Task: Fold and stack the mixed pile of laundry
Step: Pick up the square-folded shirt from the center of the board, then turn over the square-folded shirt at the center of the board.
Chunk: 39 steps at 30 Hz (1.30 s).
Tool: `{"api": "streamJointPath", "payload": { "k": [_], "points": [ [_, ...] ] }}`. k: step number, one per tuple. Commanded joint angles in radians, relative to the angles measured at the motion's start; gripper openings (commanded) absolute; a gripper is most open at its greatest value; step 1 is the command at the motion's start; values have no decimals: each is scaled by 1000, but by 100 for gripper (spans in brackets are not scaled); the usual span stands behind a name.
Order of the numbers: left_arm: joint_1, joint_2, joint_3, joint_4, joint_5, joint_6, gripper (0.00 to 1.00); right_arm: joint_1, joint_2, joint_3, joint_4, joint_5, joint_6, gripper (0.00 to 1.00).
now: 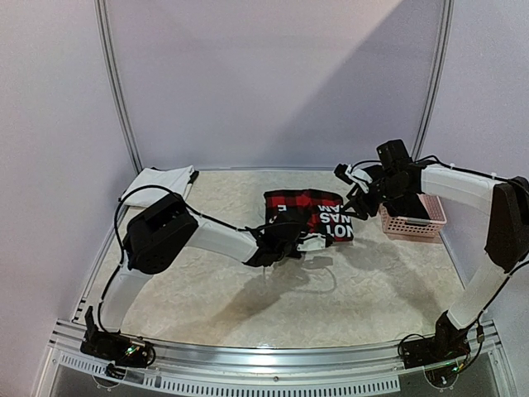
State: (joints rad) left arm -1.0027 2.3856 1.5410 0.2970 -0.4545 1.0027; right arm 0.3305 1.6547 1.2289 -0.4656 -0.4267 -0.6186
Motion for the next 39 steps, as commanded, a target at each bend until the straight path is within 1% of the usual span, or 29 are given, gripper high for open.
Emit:
{"api": "streamJointPath", "payload": {
  "k": [1, 3, 5, 9, 13, 18, 21, 23, 25, 31, 36, 39],
  "points": [
    [-7, -18, 15, 5, -66, 49, 29, -20, -39, 6, -19, -24, 19, 62],
    [-7, -69, 33, -94, -32, 14, 20, -22, -56, 11, -36, -37, 19, 62],
    [-5, -123, 64, -232, 13, -44, 12, -22, -78, 14, -63, -52, 17, 62],
    [-2, -221, 145, -523, 145, -150, 1, -22, -138, -10, -149, -123, -31, 62],
    [-1, -285, 212, -732, 235, -238, 0, -19, -230, -103, -162, -136, -90, 67],
    [18, -308, 298, -915, 355, -357, 0, 28, -319, -227, -175, -94, -189, 71],
    [24, -308, 345, -989, 394, -408, 0, 75, -362, -288, -145, -53, -202, 73],
    [24, -304, 369, -1026, 407, -421, 0, 92, -382, -299, -134, -52, -190, 75],
    [24, -300, 389, -1056, 419, -432, 0, 111, -397, -285, -137, -57, -157, 78],
    [24, -290, 413, -1099, 423, -440, 0, 174, -420, -266, -176, -82, -100, 82],
    [24, -291, 432, -1119, 437, -459, 0, 181, -418, -244, -183, -107, -37, 88],
    [27, -275, 486, -1178, 472, -475, 0, 181, -413, -208, -204, -113, -7, 91]
  ]
}}
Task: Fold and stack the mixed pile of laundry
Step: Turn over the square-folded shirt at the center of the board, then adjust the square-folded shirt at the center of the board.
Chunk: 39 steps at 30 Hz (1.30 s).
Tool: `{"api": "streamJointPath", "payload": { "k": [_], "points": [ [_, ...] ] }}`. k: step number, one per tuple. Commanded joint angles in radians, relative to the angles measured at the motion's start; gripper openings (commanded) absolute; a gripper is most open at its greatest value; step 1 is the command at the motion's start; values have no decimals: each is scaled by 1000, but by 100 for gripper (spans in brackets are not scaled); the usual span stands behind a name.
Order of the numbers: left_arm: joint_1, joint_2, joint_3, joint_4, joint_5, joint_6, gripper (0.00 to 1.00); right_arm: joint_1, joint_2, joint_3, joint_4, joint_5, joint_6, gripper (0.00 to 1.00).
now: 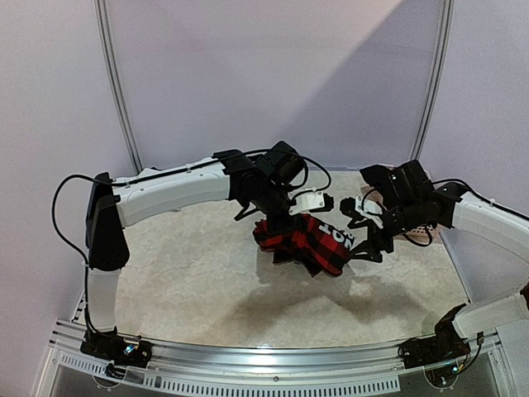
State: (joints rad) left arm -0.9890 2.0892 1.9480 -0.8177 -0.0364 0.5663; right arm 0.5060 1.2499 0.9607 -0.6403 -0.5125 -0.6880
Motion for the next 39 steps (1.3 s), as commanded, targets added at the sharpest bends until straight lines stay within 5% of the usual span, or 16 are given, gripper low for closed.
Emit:
{"api": "streamJointPath", "payload": {
  "k": [1, 5, 11, 13, 15, 17, 19, 21, 29, 33, 39],
  "points": [
    [17, 31, 111, -91, 69, -46, 0, 0, -14, 73, -36, -23, 66, 91],
    [61, 65, 247, -178, 194, -158, 0, -47, -57, 133, -79, -31, 52, 92],
    [274, 254, 507, -242, 596, -488, 0, -138, -87, 184, -89, -64, 62, 92],
    [361, 318, 531, -171, 729, -742, 0, -146, -80, 182, -76, -65, 71, 92],
    [452, 338, 353, 119, 818, -1063, 0, -148, -69, 179, -65, -78, 89, 92],
    [513, 345, 233, 255, 817, -1240, 1, -149, -64, 172, -60, -95, 102, 92],
    [541, 290, 79, 372, 767, -1321, 23, -149, -69, 161, -55, -92, 113, 92],
    [551, 205, -66, 464, 697, -1361, 33, -149, -81, 147, -52, -84, 115, 92],
    [594, -64, -423, 543, 360, -1336, 59, -149, -72, 112, -30, -104, 125, 93],
    [606, -115, -569, 684, 397, -1358, 73, -149, -63, 107, -25, -125, 140, 93],
    [596, -87, -641, 769, 358, -1420, 76, -149, -39, 91, -19, -142, 139, 93]
  ]
}}
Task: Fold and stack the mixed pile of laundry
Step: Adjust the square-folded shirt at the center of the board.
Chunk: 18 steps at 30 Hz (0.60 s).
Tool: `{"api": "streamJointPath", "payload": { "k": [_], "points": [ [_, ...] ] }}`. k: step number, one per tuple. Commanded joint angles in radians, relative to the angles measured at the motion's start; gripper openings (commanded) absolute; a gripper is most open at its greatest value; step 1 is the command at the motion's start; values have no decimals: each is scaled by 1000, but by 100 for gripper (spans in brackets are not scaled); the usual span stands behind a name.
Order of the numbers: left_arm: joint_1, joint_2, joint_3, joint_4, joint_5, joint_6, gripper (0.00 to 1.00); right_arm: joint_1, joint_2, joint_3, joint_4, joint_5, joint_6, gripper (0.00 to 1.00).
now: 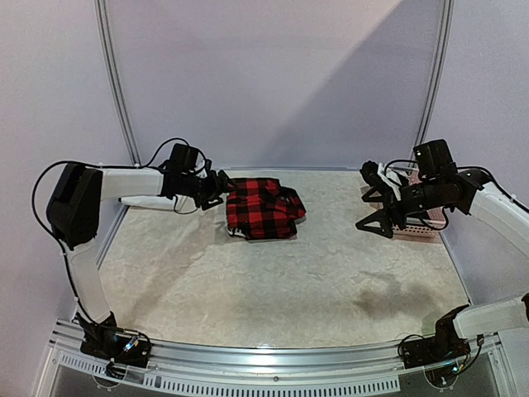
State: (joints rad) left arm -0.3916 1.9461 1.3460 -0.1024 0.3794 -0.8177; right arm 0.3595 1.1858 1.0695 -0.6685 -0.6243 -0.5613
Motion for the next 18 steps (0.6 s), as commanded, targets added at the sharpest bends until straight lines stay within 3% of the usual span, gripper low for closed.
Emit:
{"api": "streamJointPath", "payload": {
  "k": [1, 6, 8, 10, 13, 14, 16, 18],
  "points": [
    [-2, 64, -38, 49, -74, -33, 76, -2, 33, -13, 7, -34, 13, 93],
    [-22, 97, -42, 60, -75, -23, 75, -2, 27, -20, 2, -39, 17, 93],
    [-37, 120, -42, 85, -41, -34, 70, -1, 20, -35, 6, -32, 15, 92],
    [-57, 136, -55, 159, -20, -64, 57, -2, 15, -47, 12, -26, 12, 92],
    [-121, 143, -117, 281, -13, -180, 22, -2, 14, -50, 13, -19, 14, 92],
    [-153, 134, -150, 330, -36, -228, 15, -3, 14, -50, 14, -18, 12, 92],
    [-251, 84, -264, 461, -151, -354, 11, -2, 11, -49, 12, -12, 14, 92],
    [-386, 21, -345, 595, -343, -470, 22, -2, 9, -54, 21, -4, 14, 92]
  ]
}}
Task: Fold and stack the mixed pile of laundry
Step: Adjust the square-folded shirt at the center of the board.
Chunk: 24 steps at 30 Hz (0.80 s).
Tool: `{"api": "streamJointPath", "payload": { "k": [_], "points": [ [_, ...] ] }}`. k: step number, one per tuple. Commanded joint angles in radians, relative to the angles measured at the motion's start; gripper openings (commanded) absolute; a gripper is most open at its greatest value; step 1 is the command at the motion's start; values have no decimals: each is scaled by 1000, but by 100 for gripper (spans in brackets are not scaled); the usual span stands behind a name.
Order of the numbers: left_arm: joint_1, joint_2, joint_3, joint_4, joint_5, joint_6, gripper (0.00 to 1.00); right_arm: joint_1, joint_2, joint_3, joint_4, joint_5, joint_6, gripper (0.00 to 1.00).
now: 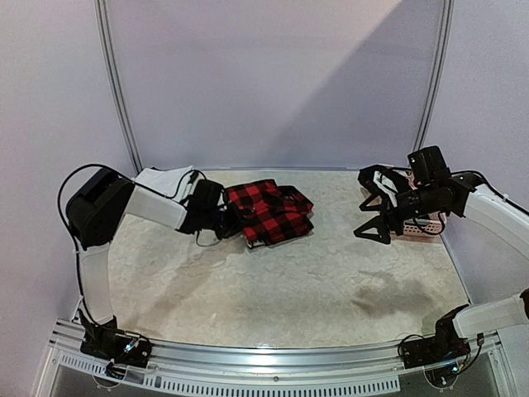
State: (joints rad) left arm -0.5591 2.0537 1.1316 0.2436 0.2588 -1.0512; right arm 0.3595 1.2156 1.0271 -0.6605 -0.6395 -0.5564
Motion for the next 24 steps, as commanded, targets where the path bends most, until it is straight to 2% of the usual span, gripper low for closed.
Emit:
{"api": "streamJointPath", "payload": {
  "k": [1, 2, 3, 4, 5, 8, 9, 12, 15, 17, 19, 21, 22, 24],
  "points": [
    [-285, -98, -122, 266, -301, -266, 36, -2, -20, -12, 15, 14, 10, 92],
    [-348, -90, -82, 270, -325, -270, 51, -2, -17, -14, 21, 16, 13, 92],
    [-392, -64, -21, 270, -299, -262, 71, -2, -13, -11, 22, 15, 14, 92],
    [-419, -26, 51, 265, -224, -255, 95, -2, -5, -8, 21, 18, 15, 92],
    [-434, 18, 106, 258, -153, -264, 99, -2, 1, -3, 19, 18, 17, 92],
    [-430, 2, 106, 244, -75, -294, 100, -2, 9, -1, 19, 20, 22, 92],
    [-416, -33, 89, 200, -69, -249, 100, -2, 10, -5, 23, 24, 26, 92],
    [-370, -160, 155, -153, -82, 99, 100, -2, 13, -17, 33, 26, 32, 92],
    [-368, -242, 336, -540, -209, 404, 100, -3, 13, -40, 68, 24, 45, 92],
    [-363, -285, 408, -711, -376, 562, 100, -2, 19, -39, 90, 21, 67, 92],
    [-356, -329, 413, -745, -598, 680, 100, -1, 31, -32, 104, 19, 92, 92],
    [-318, -335, 424, -772, -744, 740, 99, -2, 66, -4, 91, 6, 132, 92],
    [-287, -325, 433, -787, -770, 754, 100, -1, 89, 7, 82, -4, 135, 92],
    [-196, -279, 453, -803, -697, 754, 100, -1, 126, 9, 84, -20, 137, 92]
  ]
}}
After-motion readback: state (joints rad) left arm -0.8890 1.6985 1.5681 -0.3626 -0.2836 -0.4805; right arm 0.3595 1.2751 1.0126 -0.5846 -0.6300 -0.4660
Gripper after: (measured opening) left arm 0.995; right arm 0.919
